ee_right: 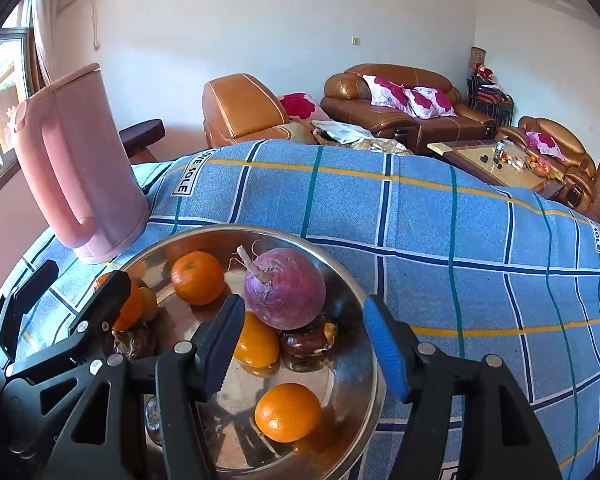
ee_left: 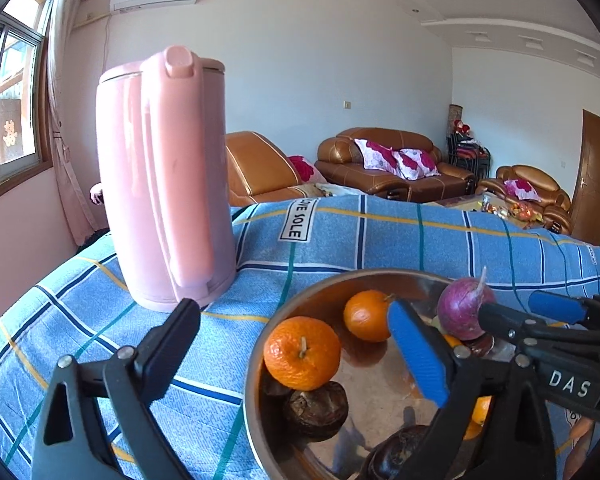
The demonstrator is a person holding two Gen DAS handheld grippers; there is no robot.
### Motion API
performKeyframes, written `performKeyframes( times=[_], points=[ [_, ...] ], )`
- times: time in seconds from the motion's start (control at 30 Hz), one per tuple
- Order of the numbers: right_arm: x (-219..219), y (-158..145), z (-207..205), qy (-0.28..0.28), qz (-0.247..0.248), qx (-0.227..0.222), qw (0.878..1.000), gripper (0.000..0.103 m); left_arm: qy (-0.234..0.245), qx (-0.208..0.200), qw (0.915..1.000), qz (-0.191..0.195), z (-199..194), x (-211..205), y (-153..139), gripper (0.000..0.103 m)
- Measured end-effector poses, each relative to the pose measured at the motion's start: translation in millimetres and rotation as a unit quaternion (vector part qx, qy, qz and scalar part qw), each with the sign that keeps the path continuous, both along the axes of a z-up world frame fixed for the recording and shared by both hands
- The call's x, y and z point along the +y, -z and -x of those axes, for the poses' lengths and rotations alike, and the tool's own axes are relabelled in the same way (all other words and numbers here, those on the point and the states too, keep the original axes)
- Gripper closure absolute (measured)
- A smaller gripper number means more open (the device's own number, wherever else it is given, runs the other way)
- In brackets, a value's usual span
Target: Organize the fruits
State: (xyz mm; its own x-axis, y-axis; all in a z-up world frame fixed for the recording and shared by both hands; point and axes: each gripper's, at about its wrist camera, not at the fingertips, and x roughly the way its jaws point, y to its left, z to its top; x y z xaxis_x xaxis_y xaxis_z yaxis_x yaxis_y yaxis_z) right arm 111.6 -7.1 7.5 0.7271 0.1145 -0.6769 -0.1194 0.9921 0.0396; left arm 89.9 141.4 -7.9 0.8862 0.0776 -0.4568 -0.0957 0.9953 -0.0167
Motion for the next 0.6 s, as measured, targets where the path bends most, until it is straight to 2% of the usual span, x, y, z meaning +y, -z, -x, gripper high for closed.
performKeyframes(
  times=[0.27,0.47,0.6],
  points=[
    [-3.5,-1.7,31.3,0.031,-0.011,-0.064,0.997,0.031,-0.011,-0.042,0.9990,0.004,19.5,6.0,-4.6,0.000],
    [0.0,4.1,64.3,0.073,-0.005,-0.153,0.985,0.030,-0.017,-0.067,0.9972,-0.028,32.8,-2.4,-8.2,0.000],
    [-1.5,-0.5,81.3,0.073,0.001,-0.198,0.977,0.024,-0.028,-0.071,0.9968,-0.025,41.0,1.8,-10.0,0.000]
  ],
)
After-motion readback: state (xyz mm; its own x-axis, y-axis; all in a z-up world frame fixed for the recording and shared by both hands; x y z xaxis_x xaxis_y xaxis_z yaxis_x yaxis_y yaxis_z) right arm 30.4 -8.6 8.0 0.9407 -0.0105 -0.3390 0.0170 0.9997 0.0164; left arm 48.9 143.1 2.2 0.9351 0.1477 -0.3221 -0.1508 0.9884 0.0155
